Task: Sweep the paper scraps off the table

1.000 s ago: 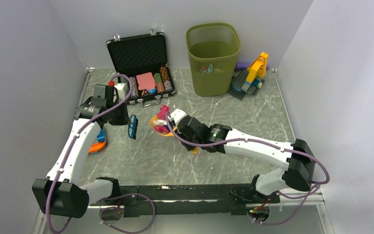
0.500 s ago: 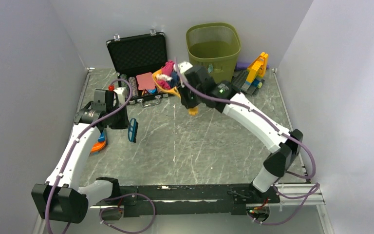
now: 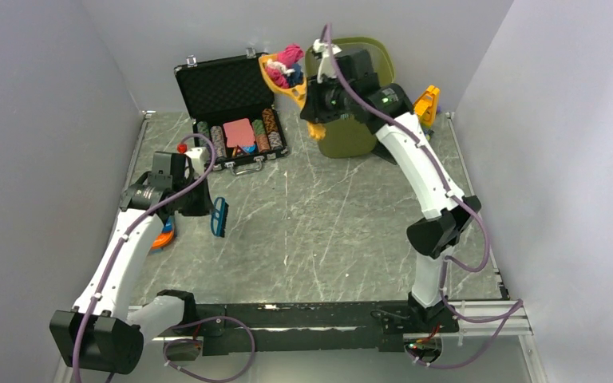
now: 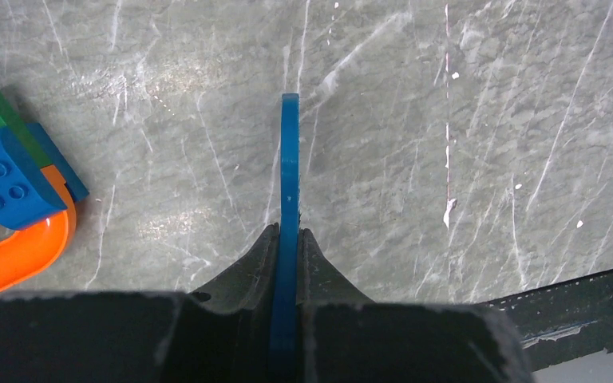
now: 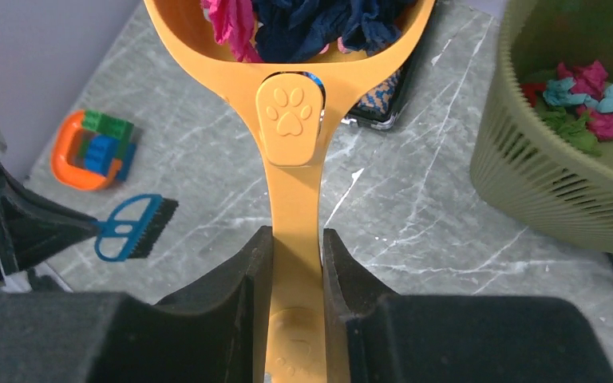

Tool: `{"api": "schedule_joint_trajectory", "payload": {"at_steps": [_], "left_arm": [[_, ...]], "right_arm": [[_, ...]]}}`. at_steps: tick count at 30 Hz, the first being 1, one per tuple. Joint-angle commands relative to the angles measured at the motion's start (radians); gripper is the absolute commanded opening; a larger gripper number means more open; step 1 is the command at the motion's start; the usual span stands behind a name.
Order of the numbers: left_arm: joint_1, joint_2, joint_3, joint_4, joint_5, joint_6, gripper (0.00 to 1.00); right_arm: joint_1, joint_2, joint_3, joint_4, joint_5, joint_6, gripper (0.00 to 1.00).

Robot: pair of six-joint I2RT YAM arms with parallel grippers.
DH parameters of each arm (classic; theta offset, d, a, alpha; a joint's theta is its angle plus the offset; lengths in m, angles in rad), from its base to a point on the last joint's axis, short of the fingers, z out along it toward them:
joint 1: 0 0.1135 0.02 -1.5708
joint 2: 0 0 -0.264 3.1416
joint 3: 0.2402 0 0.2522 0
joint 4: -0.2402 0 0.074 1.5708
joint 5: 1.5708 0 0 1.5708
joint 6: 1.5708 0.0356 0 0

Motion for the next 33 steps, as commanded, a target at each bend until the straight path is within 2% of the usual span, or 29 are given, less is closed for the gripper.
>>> {"api": "schedule_joint_trajectory", "payload": {"at_steps": [1, 5, 9, 12, 13, 16, 18, 20, 26, 33], "left_arm": [[0.004, -0.035, -0.008, 0.028, 0.030, -0.012, 0.00], [0.004, -0.048, -0.017, 0.028, 0.025, -0.010, 0.00], [0.003, -0.054, -0.027, 0.034, 0.036, -0.014, 0.00], [0.004, -0.056, -0.031, 0.035, 0.041, -0.016, 0.00], [0.004, -0.057, -0.032, 0.035, 0.041, -0.017, 0.00], [0.004, -0.059, -0.031, 0.034, 0.043, -0.015, 0.00], [0.004, -0.060, -0.029, 0.033, 0.043, -0.013, 0.00], [0.004, -0.060, -0.027, 0.031, 0.043, -0.011, 0.00], [0.004, -0.054, -0.027, 0.035, 0.051, -0.017, 0.00], [0.005, -0.049, -0.025, 0.040, 0.058, -0.021, 0.00]], "right_arm": [[-0.118, -0.005, -0.006, 0.114, -0.213, 0.141, 0.00], [-0.223, -0.014, -0.087, 0.248, -0.385, 0.288, 0.00], [-0.346, -0.057, -0.308, 0.593, -0.642, 0.590, 0.00], [-0.433, -0.069, -0.564, 1.006, -0.804, 0.958, 0.00], [-0.447, -0.064, -0.618, 1.202, -0.843, 1.114, 0.00], [-0.497, -0.026, -0.835, 1.784, -0.868, 1.553, 0.00], [-0.512, 0.013, -0.866, 1.986, -0.869, 1.716, 0.00], [-0.521, 0.026, -0.878, 2.053, -0.872, 1.766, 0.00], [-0.532, 0.006, -0.861, 1.972, -0.902, 1.698, 0.00], [-0.538, 0.006, -0.839, 2.004, -0.922, 1.721, 0.00]]}}
